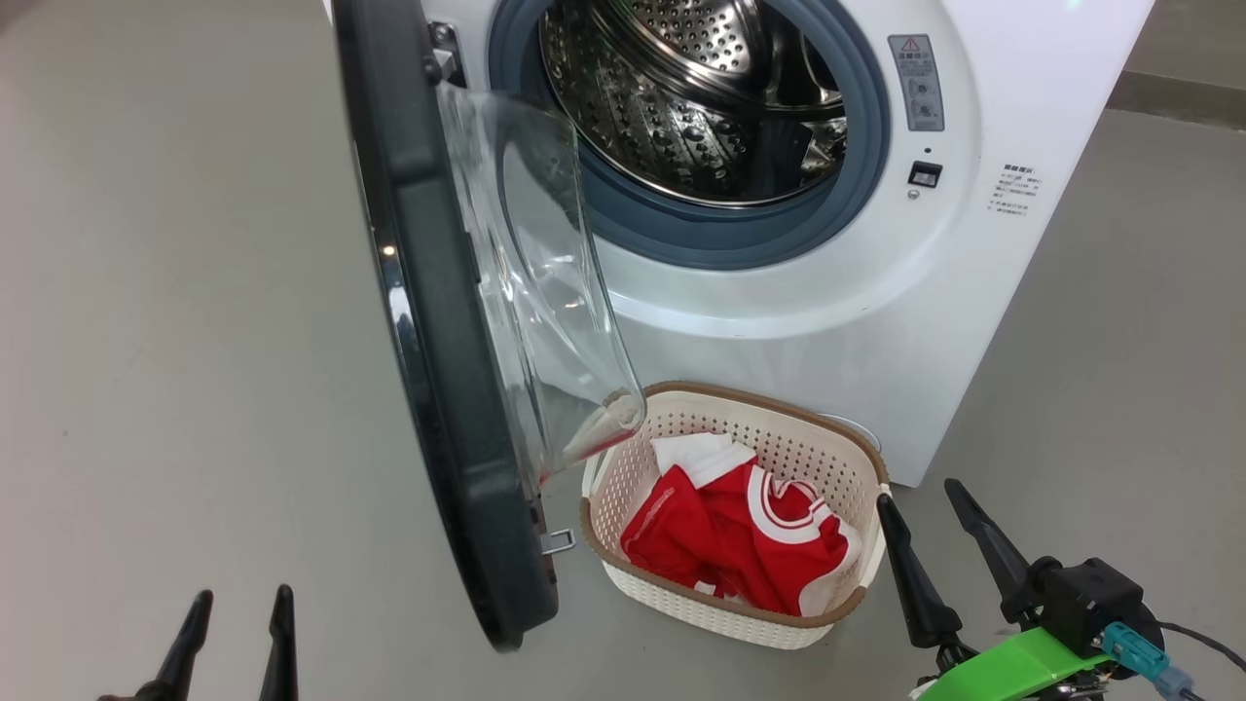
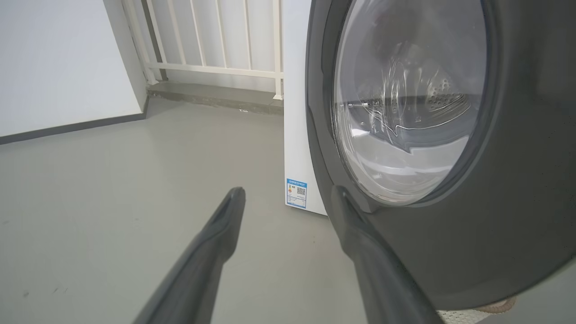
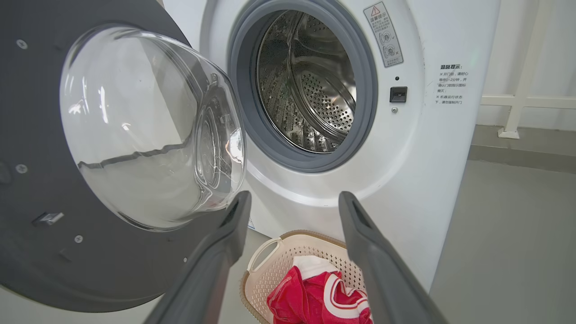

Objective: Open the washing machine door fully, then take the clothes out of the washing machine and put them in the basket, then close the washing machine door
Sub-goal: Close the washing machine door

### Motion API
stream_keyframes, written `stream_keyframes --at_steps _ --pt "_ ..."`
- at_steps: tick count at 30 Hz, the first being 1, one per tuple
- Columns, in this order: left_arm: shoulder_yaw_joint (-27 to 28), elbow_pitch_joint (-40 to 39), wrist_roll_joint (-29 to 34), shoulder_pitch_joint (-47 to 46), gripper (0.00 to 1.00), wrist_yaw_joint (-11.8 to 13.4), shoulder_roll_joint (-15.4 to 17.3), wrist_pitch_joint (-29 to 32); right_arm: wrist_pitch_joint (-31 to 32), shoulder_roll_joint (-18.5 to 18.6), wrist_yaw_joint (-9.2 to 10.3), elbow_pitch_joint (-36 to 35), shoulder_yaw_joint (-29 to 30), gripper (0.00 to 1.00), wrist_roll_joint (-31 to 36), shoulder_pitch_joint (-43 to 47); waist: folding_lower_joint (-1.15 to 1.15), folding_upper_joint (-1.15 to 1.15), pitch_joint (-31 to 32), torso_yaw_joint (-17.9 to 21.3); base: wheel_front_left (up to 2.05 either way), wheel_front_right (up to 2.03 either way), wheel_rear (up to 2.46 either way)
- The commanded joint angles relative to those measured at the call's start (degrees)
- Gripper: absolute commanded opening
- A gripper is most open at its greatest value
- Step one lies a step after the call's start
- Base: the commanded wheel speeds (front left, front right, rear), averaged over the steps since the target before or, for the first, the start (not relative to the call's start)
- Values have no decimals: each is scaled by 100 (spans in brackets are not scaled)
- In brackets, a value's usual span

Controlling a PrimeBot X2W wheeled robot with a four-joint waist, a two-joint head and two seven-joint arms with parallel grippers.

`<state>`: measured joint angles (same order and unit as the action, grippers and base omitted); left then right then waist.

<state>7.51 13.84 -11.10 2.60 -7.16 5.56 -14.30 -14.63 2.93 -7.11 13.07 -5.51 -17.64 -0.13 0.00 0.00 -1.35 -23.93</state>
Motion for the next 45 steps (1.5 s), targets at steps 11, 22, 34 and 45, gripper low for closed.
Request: stream_keyframes --at_steps 11,22,34,45 --pt "250 1 127 -48 100 -33 8 -70 -37 -4 -37 -64 -72 100 -26 -41 0 0 25 22 0 0 0" --pt "249 -26 178 -33 100 -33 -7 -70 -37 -4 -37 -59 -100 100 -58 -12 0 0 81 27 0 0 0" --pt "-285 133 -1531 -354 0 -33 385 -70 -37 -5 -37 -62 -120 100 -62 6 0 0 79 59 0 0 0" --pt "-572 -789 -7048 -1018 0 -33 1513 264 -37 -5 -37 -92 -86 100 -56 -39 0 0 -102 208 0 0 0"
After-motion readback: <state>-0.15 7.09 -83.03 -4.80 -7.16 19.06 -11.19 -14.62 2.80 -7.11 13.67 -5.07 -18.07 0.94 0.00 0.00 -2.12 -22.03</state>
